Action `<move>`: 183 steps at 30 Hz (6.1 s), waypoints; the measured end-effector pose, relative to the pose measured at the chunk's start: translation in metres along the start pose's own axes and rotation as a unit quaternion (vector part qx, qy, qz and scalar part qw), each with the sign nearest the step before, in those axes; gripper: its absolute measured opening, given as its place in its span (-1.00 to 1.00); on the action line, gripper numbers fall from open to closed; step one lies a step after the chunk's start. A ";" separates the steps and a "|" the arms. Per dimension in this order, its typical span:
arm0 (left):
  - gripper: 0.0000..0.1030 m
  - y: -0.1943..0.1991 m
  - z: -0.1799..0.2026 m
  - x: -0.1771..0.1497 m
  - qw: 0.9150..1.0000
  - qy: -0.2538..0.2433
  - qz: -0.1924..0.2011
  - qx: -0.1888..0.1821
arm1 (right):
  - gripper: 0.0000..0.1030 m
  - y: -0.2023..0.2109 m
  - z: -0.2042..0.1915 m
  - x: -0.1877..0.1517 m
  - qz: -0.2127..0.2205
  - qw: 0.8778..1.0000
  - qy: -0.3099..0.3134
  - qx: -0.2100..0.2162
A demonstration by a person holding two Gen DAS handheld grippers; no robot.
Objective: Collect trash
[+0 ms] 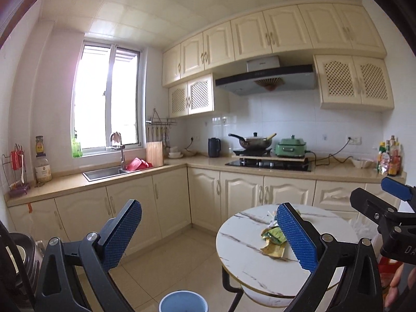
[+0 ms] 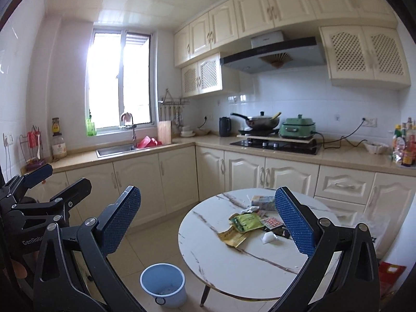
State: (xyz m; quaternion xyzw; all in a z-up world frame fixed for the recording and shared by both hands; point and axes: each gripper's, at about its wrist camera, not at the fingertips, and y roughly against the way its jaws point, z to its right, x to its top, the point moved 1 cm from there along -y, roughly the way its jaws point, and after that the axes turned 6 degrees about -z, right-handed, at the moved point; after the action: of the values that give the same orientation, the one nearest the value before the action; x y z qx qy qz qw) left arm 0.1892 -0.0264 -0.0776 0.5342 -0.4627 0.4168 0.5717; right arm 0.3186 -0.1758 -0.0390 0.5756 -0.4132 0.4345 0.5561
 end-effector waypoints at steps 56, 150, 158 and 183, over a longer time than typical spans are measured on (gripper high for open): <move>0.98 -0.400 0.083 -0.049 0.930 -0.024 -0.344 -0.126 | -0.22 -0.338 0.179 -0.158 -0.363 0.930 -0.054 -0.034; -0.91 -0.331 0.034 -0.062 0.907 -0.008 -0.344 -0.245 | -0.45 -0.300 0.117 -0.168 -0.332 0.941 -0.061 0.019; -0.92 -0.317 0.017 -0.046 0.914 0.016 -0.319 -0.252 | -0.46 -0.290 0.111 -0.156 -0.316 0.947 -0.059 0.022; -0.92 -0.325 -0.244 -0.076 0.926 0.124 -0.351 -0.059 | -0.46 -0.428 -0.177 -0.167 -0.335 0.914 0.058 0.221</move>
State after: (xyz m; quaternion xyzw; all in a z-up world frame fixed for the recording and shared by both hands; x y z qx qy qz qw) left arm 0.5084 0.1918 -0.2252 0.5719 -0.1946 0.2242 0.7647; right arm 0.6745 0.0168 -0.3188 0.7625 -0.0569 0.3355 0.5503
